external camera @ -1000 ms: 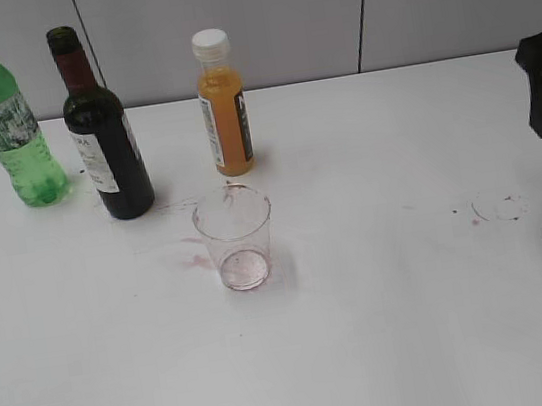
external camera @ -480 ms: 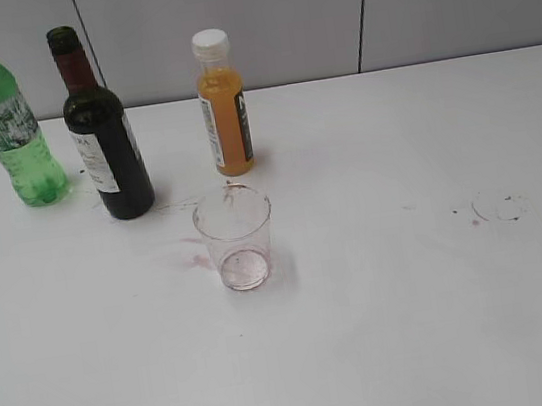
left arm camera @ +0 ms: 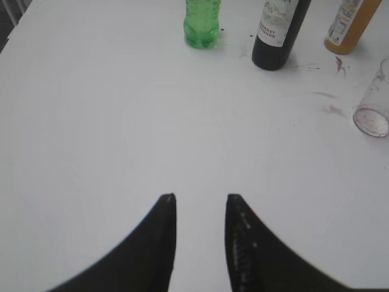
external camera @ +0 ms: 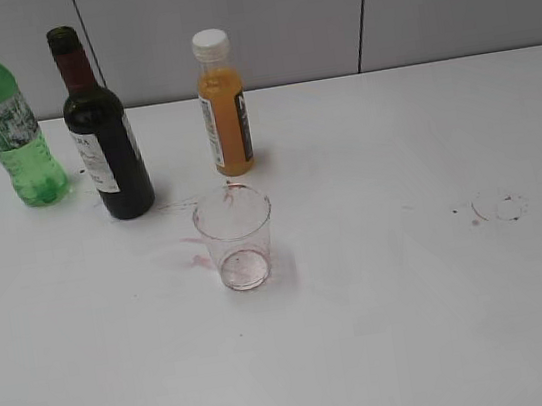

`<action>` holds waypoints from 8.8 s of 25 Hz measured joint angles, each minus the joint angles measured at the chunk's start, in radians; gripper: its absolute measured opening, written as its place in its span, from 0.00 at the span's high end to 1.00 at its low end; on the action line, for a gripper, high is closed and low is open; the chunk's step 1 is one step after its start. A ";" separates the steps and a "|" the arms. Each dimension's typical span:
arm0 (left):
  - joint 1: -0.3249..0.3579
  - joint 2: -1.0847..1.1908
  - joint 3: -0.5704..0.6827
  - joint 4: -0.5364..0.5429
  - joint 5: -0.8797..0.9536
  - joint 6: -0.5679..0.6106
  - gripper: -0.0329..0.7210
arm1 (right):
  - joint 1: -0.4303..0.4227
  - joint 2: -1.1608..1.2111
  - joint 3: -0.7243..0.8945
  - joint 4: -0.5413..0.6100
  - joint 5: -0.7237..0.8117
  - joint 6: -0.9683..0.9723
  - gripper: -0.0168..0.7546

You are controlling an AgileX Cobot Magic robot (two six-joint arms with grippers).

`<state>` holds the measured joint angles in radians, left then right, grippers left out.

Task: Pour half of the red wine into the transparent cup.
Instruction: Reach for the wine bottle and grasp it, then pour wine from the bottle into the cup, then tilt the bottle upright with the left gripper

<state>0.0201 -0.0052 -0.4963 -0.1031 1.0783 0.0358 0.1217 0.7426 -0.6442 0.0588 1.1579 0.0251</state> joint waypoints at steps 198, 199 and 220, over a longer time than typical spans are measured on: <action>-0.191 2.284 -0.476 0.394 -2.226 -0.127 0.23 | -0.054 -0.748 0.150 0.039 -0.109 0.002 0.21; -0.191 2.284 -0.476 0.394 -2.226 -0.126 0.23 | -0.054 -0.748 0.150 0.039 -0.109 0.002 0.21; -0.191 2.078 -0.248 0.292 -2.203 -0.069 0.23 | -0.054 -0.748 0.150 0.039 -0.109 0.003 0.21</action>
<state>-0.1704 2.0732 -0.7443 0.1892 -1.1248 -0.0337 0.0674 -0.0053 -0.4944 0.0980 1.0487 0.0281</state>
